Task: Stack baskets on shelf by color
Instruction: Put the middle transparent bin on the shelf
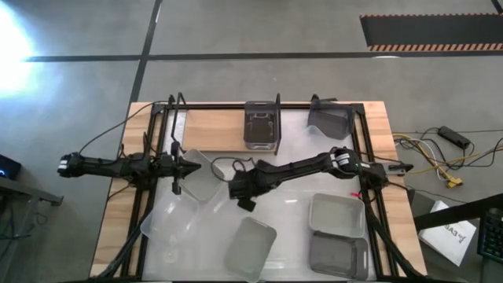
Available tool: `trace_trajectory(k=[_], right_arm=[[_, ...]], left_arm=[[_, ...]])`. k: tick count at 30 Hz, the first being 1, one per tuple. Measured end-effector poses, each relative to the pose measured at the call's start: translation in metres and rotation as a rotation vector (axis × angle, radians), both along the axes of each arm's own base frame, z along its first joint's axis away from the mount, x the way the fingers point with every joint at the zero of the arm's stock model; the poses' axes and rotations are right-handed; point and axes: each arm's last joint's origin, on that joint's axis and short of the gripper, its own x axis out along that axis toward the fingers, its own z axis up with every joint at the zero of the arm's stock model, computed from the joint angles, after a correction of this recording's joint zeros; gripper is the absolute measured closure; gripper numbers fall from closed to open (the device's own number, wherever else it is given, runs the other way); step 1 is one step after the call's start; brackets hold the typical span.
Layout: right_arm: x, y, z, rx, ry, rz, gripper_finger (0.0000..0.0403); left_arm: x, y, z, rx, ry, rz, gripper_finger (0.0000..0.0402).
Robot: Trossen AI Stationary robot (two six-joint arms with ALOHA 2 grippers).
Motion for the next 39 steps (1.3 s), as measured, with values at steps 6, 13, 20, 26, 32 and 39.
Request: trace_trajectory(k=[6, 13, 20, 26, 32, 39], right_arm=[[-0.044, -0.006, 0.012, -0.063, 0.157, -0.291, 0.0393], [-0.076, -0.008, 0.015, -0.031, 0.041, -0.356, 0.0394], [-0.085, -0.019, 0.012, -0.023, -0.097, -0.280, 0.0345], [-0.071, -0.022, 0.009, -0.140, -0.215, -0.042, 0.0257], [-0.067, -0.012, 0.037, -0.315, -0.264, 0.182, 0.0215], [-0.104, 0.027, 0.066, -0.410, -0.401, 0.178, 0.0211]], left_arm=[[0.000, 0.000, 0.000, 0.000, 0.001, 0.000, 0.0402], [0.000, 0.000, 0.000, 0.000, -0.001, 0.000, 0.0402], [0.000, 0.000, 0.000, 0.000, 0.000, 0.000, 0.0402], [0.000, 0.000, 0.000, 0.000, 0.000, 0.000, 0.0402], [0.000, 0.000, 0.006, -0.006, -0.065, 0.000, 0.0402], [-0.001, 0.000, 0.023, -0.120, -0.255, -0.011, 0.0402]])
